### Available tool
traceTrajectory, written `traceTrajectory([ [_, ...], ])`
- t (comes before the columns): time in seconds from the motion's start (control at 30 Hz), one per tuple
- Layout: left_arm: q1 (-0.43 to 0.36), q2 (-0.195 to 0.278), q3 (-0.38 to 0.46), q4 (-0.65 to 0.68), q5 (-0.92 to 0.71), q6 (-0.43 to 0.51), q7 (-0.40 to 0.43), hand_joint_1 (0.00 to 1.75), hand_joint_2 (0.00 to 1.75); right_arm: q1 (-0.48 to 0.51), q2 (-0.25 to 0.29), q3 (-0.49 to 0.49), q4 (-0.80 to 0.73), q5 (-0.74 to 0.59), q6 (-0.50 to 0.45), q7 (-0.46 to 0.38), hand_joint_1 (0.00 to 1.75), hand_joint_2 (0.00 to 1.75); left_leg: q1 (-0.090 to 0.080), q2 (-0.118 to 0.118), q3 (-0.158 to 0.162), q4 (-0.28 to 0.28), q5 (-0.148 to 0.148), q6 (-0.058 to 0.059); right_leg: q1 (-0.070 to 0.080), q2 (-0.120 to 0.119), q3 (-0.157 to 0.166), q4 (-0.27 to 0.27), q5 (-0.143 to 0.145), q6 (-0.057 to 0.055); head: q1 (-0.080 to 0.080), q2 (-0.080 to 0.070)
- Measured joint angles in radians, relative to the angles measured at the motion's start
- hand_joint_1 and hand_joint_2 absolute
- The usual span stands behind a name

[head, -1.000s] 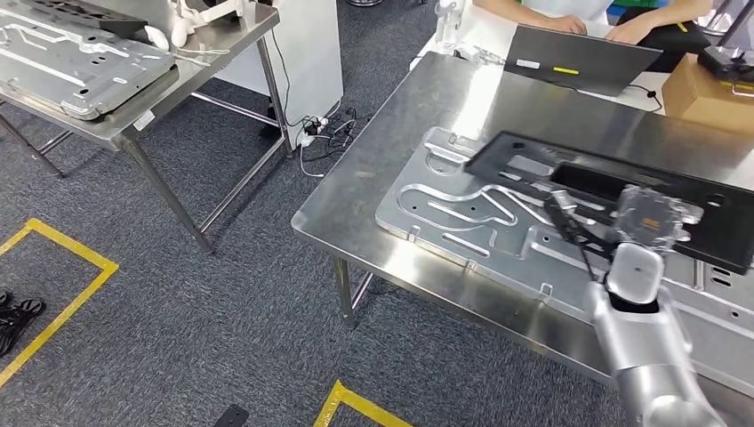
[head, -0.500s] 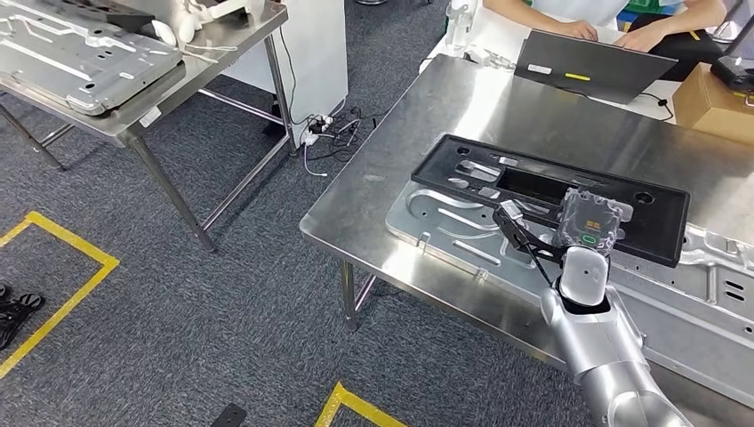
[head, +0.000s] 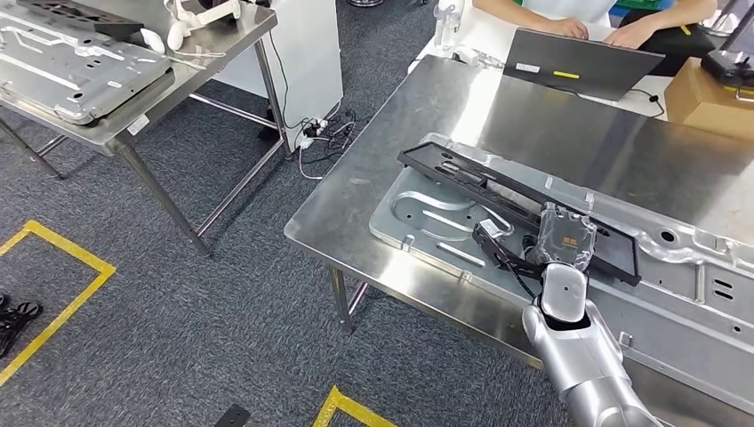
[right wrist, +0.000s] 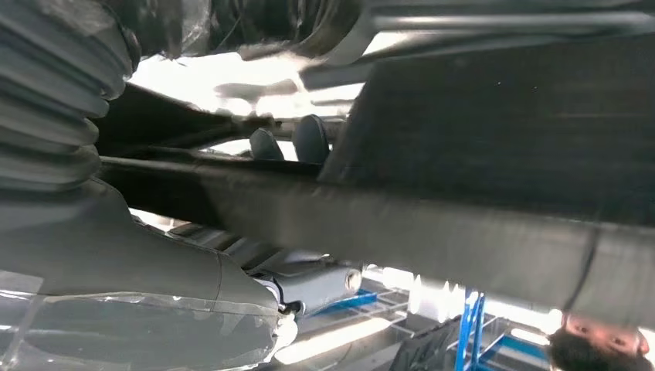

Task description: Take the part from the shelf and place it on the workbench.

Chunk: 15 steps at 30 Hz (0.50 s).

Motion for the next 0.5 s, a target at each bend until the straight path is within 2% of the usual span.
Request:
traceTrajectory([
  [0.03,-0.001,0.0,0.0,0.0,0.002,-0.003,-0.002,0.0,0.0,0.0,0.0,-0.001,-0.001,0.001,0.0,-0.003,0.0,0.0,-0.002,0.0,0.014,-0.031,0.007,0.003,0.002,0.001,-0.001,0.001,-0.001,0.005,0.0,0.0],
  [0.13,-0.002,-0.002,0.0,0.0,0.004,-0.008,-0.006,0.0,0.0,0.002,0.0,-0.003,-0.004,0.003,0.0,-0.008,0.0,0.0,-0.001,0.0,0.018,-0.046,0.008,0.014,0.002,0.002,-0.002,-0.001,-0.001,0.019,0.0,0.0],
  [0.17,-0.003,-0.003,0.0,0.0,0.006,-0.009,-0.007,0.0,0.0,0.003,0.001,-0.004,-0.005,0.003,0.0,-0.009,0.0,0.0,0.001,0.0,0.021,-0.052,0.01,0.02,0.002,0.001,-0.005,0.008,-0.01,0.024,0.001,0.0],
  [0.23,-0.005,-0.006,0.0,0.0,0.009,-0.009,-0.009,0.0,0.0,0.003,0.001,-0.006,-0.008,0.002,0.0,-0.01,0.0,0.0,0.004,0.001,0.026,-0.061,0.015,0.031,-0.001,0.001,-0.038,0.084,-0.057,0.033,0.001,0.0],
  [0.3,-0.005,-0.006,0.0,0.0,0.011,-0.01,-0.01,0.0,0.0,0.008,0.001,-0.009,-0.008,0.002,0.001,-0.01,0.0,0.0,0.003,0.001,0.026,-0.061,0.014,0.035,-0.003,0.001,-0.102,0.213,-0.114,0.039,0.001,0.0],
  [0.33,-0.004,-0.006,0.0,0.0,0.011,-0.011,-0.01,0.0,0.0,0.012,0.001,-0.009,-0.008,0.001,0.001,-0.01,0.0,0.0,0.002,0.0,0.026,-0.06,0.013,0.035,-0.004,0.001,-0.127,0.257,-0.124,0.041,0.001,0.0],
  [0.37,-0.004,-0.006,0.0,0.0,0.012,-0.011,-0.01,0.0,0.0,0.016,0.001,-0.009,-0.008,0.001,0.0,-0.01,0.0,0.0,0.001,0.0,0.026,-0.059,0.012,0.035,-0.004,0.001,-0.137,0.268,-0.115,0.042,0.001,0.0],
  [0.4,-0.004,-0.006,0.0,0.0,0.012,-0.012,-0.01,0.0,0.0,0.018,0.001,-0.01,-0.008,0.001,0.0,-0.01,0.0,0.0,0.001,-0.001,0.027,-0.057,0.01,0.035,-0.004,0.0,-0.126,0.24,-0.087,0.041,0.001,0.0],
  [0.47,-0.004,-0.007,0.0,0.0,0.015,-0.013,-0.01,0.0,0.0,0.018,0.001,-0.013,-0.008,0.001,-0.002,-0.01,0.0,0.0,0.001,-0.002,0.029,-0.052,0.006,0.032,-0.003,0.0,-0.063,0.105,-0.015,0.033,0.001,0.0],
  [0.5,-0.004,-0.008,0.001,0.001,0.017,-0.015,-0.01,0.0,0.0,0.018,0.001,-0.015,-0.008,0.001,-0.003,-0.011,0.0,0.0,0.0,-0.002,0.029,-0.05,0.004,0.029,0.0,0.0,-0.036,0.046,0.007,0.027,0.001,0.0],
])
